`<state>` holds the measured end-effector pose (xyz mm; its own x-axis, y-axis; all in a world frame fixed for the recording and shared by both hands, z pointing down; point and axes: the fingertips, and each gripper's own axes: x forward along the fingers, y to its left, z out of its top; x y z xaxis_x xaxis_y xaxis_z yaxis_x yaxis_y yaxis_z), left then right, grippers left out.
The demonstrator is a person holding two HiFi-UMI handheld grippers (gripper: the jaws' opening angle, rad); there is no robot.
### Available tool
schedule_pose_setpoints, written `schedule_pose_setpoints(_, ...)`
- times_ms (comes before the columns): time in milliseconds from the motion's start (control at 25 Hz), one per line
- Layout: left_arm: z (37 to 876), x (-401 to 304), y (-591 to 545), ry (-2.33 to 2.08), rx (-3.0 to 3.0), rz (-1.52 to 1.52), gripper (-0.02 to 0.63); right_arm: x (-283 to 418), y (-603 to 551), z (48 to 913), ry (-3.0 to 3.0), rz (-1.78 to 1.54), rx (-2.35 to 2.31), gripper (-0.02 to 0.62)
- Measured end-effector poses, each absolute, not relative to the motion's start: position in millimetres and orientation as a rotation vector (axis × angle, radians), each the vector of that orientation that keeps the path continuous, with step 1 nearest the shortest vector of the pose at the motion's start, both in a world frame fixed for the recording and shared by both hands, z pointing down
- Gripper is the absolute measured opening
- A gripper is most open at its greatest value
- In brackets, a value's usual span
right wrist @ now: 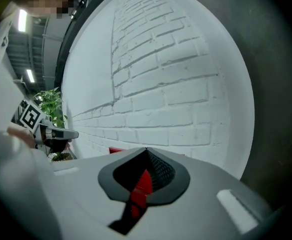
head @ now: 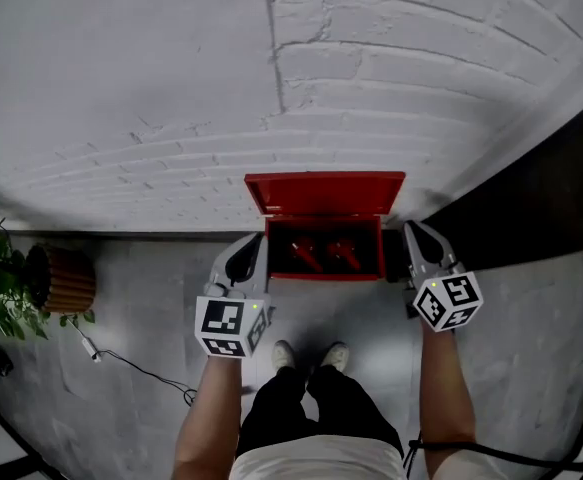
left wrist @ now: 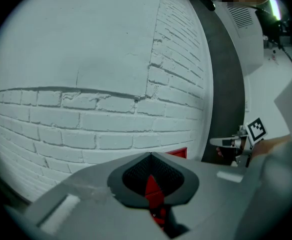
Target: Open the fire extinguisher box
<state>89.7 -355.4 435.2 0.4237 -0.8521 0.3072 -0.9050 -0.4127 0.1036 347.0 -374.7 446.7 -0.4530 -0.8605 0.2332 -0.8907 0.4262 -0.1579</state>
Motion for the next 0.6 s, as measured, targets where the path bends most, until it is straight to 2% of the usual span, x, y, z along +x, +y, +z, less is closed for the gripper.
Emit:
schedule_pose_setpoints(360,355.8,81.5,-322.9,-1.546,2.431,0.254,0.006,340.8,-324.0,352.1,-2.563,0.377,1.610,0.005)
schedule_pose_setpoints(600,320.8,84.3,-312.7,-1.549,2.468,0.233,0.006,347.8,-305.5,319.0,-2.563,0.337,1.627,0.005)
